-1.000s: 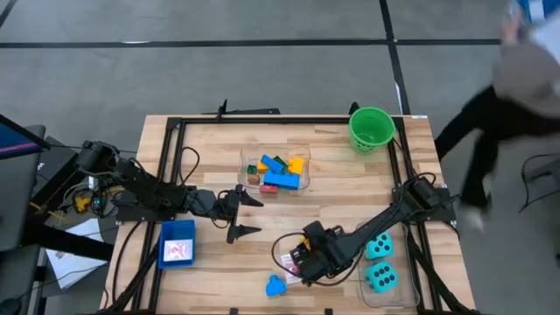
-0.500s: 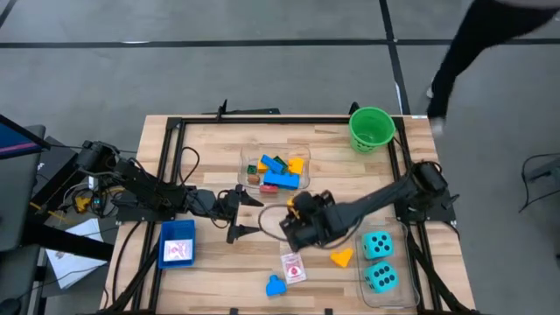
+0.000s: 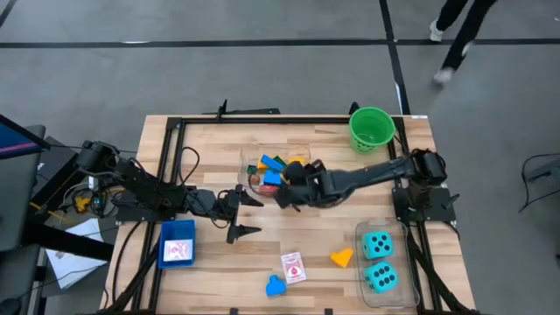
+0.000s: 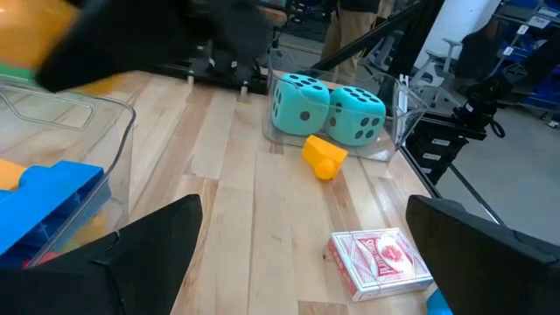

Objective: Pick & Place Toys
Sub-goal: Put the yellow game piece into the top transparent bin

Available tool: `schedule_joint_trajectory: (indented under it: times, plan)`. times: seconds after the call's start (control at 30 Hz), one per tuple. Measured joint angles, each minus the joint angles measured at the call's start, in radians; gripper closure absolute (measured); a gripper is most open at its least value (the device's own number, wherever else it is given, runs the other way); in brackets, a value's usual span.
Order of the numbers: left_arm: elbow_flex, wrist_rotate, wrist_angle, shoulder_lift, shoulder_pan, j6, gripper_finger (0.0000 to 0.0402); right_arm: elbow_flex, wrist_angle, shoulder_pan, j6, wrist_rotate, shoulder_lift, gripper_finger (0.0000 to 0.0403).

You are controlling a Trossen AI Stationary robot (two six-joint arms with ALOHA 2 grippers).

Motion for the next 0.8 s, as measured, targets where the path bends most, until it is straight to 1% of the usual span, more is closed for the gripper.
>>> schedule_joint_trajectory:
  times: [0.13, 0.23, 0.3, 0.37, 0.47, 0.57, 0.67, 0.8]
  plan:
    - [0.000, 0.000, 0.000, 0.000, 0.000, -0.007, 0.0004, 0.000, 0.000, -0.063, -0.007, -0.017, 0.001, 0.0142]
    - [0.000, 0.000, 0.000, 0.000, 0.000, -0.007, 0.0004, -0.002, 0.004, -0.107, -0.010, -0.068, 0.003, 0.0142]
    - [0.000, 0.000, 0.000, 0.000, 0.000, -0.007, 0.0004, -0.021, 0.039, -0.132, -0.014, -0.098, 0.011, 0.0142]
    - [0.000, 0.000, 0.000, 0.000, 0.000, -0.007, 0.0004, -0.049, 0.029, -0.152, -0.010, -0.104, 0.015, 0.0142]
    - [0.000, 0.000, 0.000, 0.000, 0.000, -0.007, 0.0004, -0.095, 0.088, -0.171, -0.002, -0.105, 0.013, 0.0142]
    - [0.000, 0.000, 0.000, 0.000, 0.000, -0.006, 0.0004, -0.123, 0.112, -0.186, -0.006, -0.137, 0.015, 0.0142]
    - [0.000, 0.000, 0.000, 0.000, 0.000, -0.006, 0.0004, -0.165, 0.188, -0.194, -0.018, -0.147, 0.012, 0.0142]
    - [0.000, 0.000, 0.000, 0.000, 0.000, -0.006, 0.0004, -0.178, 0.196, -0.200, -0.025, -0.148, 0.014, 0.0138]
